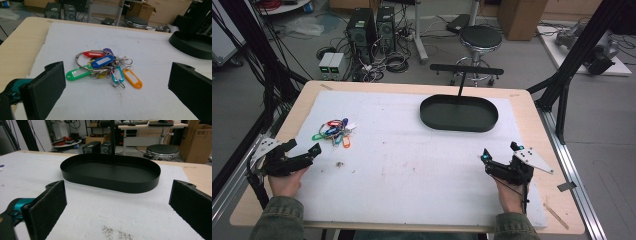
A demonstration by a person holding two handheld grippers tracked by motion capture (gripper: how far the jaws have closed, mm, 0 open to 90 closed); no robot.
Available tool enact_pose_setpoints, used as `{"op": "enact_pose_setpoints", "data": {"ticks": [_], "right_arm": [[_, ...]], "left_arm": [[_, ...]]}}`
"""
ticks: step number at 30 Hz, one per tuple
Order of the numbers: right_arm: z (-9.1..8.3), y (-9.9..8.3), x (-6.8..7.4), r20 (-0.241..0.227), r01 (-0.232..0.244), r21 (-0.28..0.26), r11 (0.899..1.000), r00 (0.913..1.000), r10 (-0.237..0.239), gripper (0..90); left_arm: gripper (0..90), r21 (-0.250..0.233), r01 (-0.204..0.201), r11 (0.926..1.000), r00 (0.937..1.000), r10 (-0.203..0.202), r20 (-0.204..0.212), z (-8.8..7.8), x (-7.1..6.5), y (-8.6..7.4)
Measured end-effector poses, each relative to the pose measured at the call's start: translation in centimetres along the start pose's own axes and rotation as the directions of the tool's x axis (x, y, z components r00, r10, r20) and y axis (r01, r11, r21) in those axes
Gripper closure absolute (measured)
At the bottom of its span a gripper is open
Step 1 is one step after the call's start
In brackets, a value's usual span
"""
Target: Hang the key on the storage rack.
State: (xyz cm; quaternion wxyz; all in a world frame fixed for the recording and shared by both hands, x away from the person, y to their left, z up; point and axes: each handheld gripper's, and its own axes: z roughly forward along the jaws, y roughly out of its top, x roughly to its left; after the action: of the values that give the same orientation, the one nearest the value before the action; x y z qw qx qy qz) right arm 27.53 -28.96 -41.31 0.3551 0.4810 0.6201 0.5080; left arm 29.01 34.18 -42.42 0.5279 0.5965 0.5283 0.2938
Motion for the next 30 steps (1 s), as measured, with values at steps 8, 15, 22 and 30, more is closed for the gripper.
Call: {"op": "enact_pose_setpoints", "data": {"ticks": [8,15,22,30], "right_arm": [[0.00,-0.02,0.05,-0.004,-0.004,0.003,1.000,1.0000,0.004,0.4],[-0.03,-0.05,0.25,-0.014,0.004,0.009,1.000,0.9999,-0.003,0.4],[0.12,-0.09,0.31,-0.018,0.016,0.009,1.000,0.9997,-0.016,0.4],[0.09,-0.08,0.48,-0.017,0.024,0.014,1.000,0.9996,-0.023,0.4]], "left_arm": [[1.7,0.003,-0.001,1.0000,1.0000,0.001,0.008,0.03,-0.02,0.00],[1.7,-0.007,0.018,0.9998,0.9997,-0.018,0.018,0.01,0.09,0.04],[1.7,0.003,0.014,0.9999,0.9992,-0.015,0.038,0.28,-0.28,0.13],[1.7,0.009,-0.012,0.9999,0.9997,0.012,0.023,0.69,-0.48,0.61]]}}
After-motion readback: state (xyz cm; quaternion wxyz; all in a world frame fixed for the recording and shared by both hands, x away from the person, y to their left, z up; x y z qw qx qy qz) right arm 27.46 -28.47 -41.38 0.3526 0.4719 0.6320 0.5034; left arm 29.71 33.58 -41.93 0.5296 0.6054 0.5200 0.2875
